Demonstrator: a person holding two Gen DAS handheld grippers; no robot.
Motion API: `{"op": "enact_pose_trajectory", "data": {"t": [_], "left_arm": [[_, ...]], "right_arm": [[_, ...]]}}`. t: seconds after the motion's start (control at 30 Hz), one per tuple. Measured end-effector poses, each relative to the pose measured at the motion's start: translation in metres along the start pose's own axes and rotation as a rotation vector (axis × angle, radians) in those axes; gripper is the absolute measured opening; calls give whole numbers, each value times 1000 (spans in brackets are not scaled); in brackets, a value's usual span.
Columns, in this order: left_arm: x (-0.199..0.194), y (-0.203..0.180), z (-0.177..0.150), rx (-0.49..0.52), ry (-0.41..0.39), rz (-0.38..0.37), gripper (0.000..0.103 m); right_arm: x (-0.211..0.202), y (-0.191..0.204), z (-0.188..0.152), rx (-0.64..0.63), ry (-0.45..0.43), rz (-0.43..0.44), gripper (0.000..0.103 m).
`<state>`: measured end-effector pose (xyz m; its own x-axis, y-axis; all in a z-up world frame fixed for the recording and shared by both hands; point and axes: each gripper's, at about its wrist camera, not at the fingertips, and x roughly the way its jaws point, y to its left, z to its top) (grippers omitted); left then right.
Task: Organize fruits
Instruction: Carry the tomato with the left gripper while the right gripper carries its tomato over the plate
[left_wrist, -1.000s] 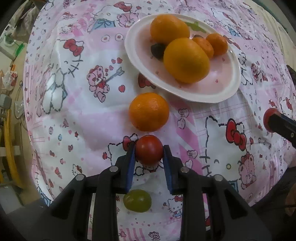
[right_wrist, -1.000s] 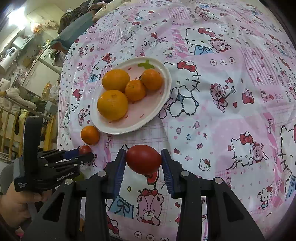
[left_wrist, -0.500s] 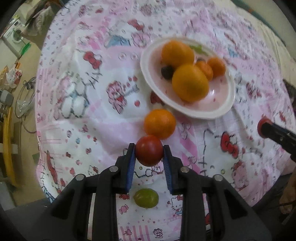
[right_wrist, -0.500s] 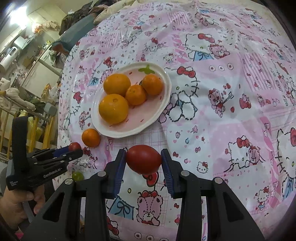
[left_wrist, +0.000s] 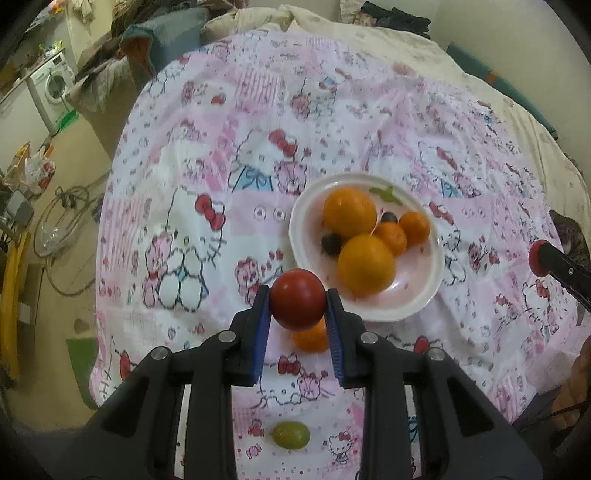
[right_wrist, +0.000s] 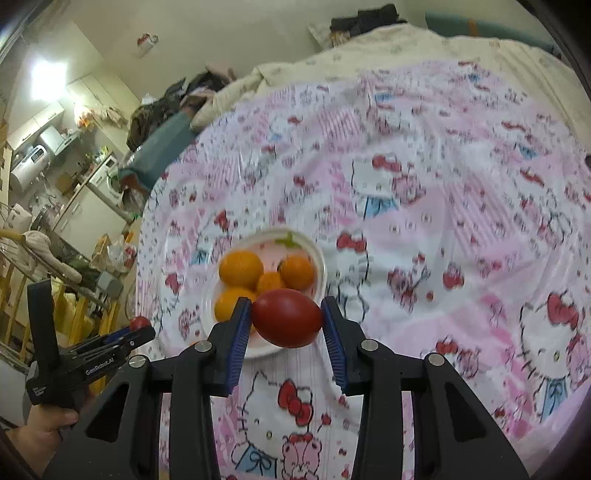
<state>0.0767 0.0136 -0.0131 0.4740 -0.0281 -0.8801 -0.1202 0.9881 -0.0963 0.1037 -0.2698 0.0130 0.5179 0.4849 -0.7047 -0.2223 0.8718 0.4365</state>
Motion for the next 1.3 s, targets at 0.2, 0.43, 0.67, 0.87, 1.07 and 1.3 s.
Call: {"op": "enact_pose_trajectory", "data": {"t": [0.2, 0.43, 0.67, 0.87, 1.07, 1.3], "left_arm": [[7, 0, 16, -5, 23, -19, 25], [23, -4, 39, 27, 35, -24, 25], [47, 5, 57, -5, 62, -52, 25], [73, 8, 66, -47, 122, -116, 25], [98, -6, 63, -15, 188, -132, 25], [105, -10, 59, -19, 191, -132, 25]], "right_arm": [[9, 5, 16, -41, -10, -9, 41], [32, 7, 31, -58, 15, 9, 41], [61, 0, 42, -56, 71, 9, 41], [91, -6, 46, -41, 142, 35, 41], [117, -11, 37, 9, 237, 71, 41], [134, -11, 26, 26, 310, 74, 41]]}}
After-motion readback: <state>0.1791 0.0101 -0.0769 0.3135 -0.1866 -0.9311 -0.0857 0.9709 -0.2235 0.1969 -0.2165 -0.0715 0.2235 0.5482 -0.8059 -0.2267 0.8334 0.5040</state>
